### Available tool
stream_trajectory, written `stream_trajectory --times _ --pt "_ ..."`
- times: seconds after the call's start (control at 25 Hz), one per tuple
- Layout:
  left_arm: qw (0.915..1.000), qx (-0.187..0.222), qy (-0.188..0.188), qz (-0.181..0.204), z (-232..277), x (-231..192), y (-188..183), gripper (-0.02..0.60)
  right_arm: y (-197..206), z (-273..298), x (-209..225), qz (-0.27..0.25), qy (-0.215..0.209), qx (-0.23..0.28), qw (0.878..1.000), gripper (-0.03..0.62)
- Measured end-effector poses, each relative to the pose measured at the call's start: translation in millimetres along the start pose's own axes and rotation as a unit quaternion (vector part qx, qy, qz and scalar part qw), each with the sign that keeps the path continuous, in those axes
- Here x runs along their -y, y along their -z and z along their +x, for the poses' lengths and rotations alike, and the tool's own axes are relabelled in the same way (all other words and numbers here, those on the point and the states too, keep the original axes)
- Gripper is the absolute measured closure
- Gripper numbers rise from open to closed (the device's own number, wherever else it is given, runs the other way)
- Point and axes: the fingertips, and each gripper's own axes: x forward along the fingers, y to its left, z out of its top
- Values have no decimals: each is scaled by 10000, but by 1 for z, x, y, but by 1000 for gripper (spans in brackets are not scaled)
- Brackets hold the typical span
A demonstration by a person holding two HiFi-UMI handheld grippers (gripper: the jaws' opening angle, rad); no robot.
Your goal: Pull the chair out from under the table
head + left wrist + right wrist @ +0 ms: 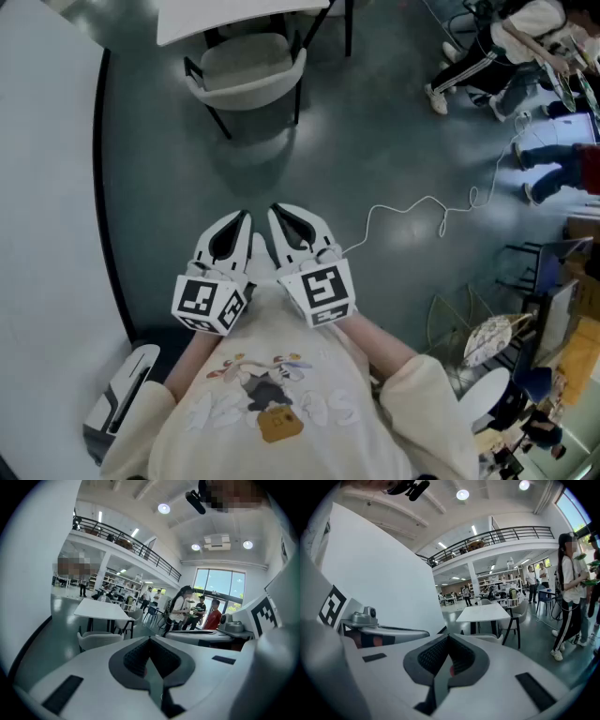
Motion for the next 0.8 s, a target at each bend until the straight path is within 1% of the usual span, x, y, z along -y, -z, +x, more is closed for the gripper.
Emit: stream_trajectory --times 0.24,0.4,0.48,0.56,0.8 --pt "10000 34 23 -4 -3 -2 9 574 8 2 -4 -84 -24 2 10000 588" --pt "10000 -1 -16 -37 -9 -18 13 574 12 12 -11 5 -114 123 9999 586" --pt "9999 111 -5 -39 -3 -27 6 574 7 22 -8 -134 -110 159 9997 586" --pt "9998 158 -9 -102 -6 -36 -1 574 1 27 -11 -160 -95 103 9998 586" --pt "9991 73 -19 -419 -31 -71 -10 574 -1 46 -28 -32 -19 -213 9998 586"
